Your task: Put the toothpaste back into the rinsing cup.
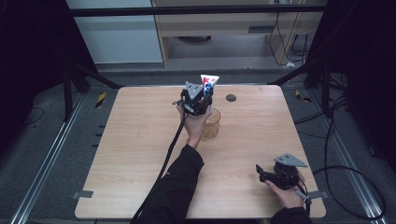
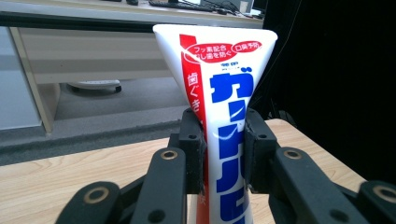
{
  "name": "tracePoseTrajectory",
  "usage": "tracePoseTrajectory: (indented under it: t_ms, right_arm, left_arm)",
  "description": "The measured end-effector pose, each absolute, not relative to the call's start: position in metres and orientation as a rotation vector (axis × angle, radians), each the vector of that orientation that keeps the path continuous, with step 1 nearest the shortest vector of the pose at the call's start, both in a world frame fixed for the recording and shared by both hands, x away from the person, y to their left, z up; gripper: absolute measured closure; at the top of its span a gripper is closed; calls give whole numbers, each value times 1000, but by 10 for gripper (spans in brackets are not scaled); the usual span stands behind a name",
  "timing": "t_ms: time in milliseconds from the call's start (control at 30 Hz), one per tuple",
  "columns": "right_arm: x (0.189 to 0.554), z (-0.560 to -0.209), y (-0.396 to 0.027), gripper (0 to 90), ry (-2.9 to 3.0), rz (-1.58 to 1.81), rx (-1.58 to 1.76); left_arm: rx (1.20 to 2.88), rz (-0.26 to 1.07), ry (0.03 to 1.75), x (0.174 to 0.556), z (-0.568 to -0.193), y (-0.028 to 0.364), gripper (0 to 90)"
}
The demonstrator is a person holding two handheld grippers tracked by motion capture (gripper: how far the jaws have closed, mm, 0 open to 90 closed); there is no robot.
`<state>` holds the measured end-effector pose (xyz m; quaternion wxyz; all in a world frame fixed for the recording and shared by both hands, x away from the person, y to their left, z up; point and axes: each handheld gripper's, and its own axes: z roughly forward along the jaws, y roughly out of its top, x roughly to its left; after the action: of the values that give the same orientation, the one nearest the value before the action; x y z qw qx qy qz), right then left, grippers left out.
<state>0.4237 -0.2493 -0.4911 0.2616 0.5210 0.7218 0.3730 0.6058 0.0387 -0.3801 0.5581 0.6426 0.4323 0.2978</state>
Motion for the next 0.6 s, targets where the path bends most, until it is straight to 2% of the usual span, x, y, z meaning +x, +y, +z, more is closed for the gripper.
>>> tracePoseTrajectory:
  t_ms: [600]
  right_arm:
    - [424, -492, -250, 178, 1953, 1010, 1400]
  left_arm:
    - [1552, 692, 1044, 609, -407, 32, 718]
